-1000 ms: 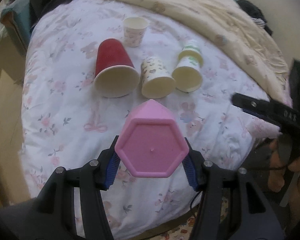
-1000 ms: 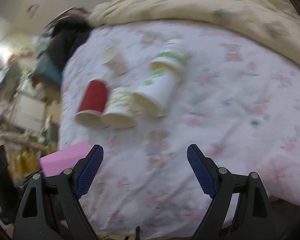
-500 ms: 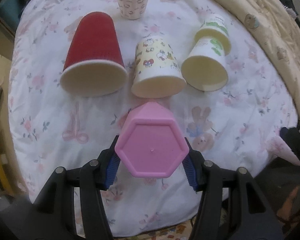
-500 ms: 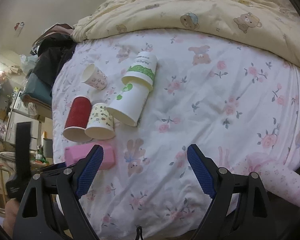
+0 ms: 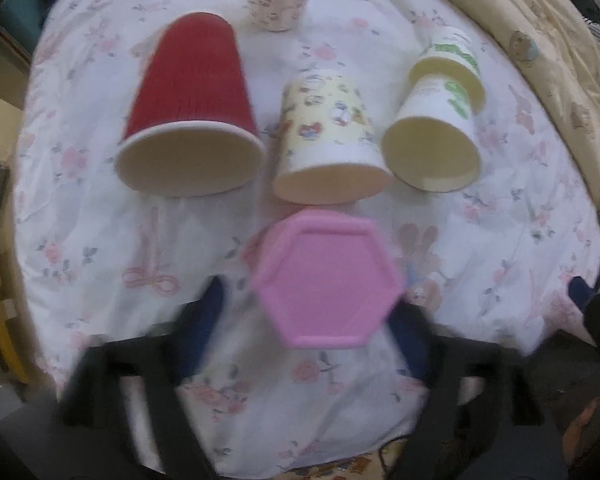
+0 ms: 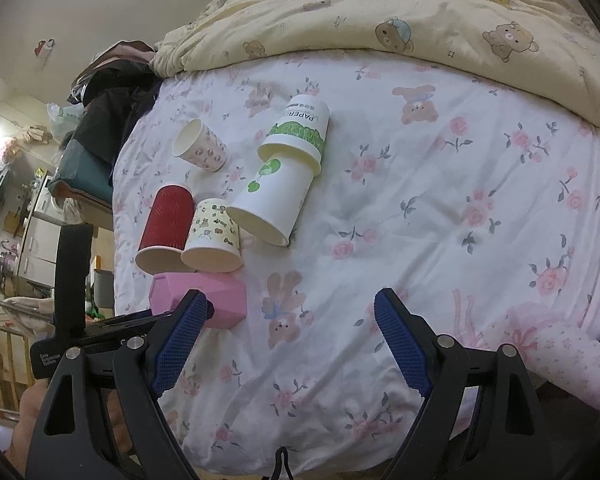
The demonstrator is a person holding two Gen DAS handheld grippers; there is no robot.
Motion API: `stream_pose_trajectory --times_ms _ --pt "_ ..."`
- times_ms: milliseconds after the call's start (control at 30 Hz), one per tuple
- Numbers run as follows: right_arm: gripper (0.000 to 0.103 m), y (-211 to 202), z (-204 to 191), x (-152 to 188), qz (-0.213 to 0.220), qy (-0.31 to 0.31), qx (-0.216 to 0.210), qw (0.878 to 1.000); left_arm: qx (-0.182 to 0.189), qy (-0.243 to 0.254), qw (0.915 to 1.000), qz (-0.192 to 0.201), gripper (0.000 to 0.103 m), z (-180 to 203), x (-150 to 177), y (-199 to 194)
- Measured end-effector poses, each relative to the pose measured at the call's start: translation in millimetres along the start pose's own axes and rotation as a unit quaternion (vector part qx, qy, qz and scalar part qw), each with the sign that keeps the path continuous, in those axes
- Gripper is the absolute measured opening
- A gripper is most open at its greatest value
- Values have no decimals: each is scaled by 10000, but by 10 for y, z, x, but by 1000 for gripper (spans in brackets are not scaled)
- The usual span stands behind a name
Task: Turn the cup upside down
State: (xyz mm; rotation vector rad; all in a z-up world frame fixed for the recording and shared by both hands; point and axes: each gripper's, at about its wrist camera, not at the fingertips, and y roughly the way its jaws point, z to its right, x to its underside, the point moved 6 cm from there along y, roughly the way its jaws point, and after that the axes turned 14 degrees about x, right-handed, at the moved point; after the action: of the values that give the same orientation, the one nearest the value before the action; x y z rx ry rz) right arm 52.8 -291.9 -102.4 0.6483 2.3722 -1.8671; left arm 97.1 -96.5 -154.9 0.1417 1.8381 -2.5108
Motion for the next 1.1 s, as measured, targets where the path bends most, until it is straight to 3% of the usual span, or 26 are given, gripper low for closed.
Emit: stream_pose_trajectory --times_ms 300,500,767,967,1100 --pt "88 32 -42 20 7 -141 120 9998 10 164 9994 308 88 -84 64 -240" --pt "88 8 -112 36 81 -297 115 9995 -9 438 9933 1072 88 -39 149 -792" --pt "88 -139 -313 93 424 -769 25 9961 -87 505 9668 2502 88 -199 415 -1559" --pt "89 -422 -523 196 980 -1292 60 9867 -191 331 9564 2894 88 -385 745 -1670" --pt "100 -623 -660 370 1366 -1504 43 9791 -242 247 9512 3067 88 -458 952 -1650"
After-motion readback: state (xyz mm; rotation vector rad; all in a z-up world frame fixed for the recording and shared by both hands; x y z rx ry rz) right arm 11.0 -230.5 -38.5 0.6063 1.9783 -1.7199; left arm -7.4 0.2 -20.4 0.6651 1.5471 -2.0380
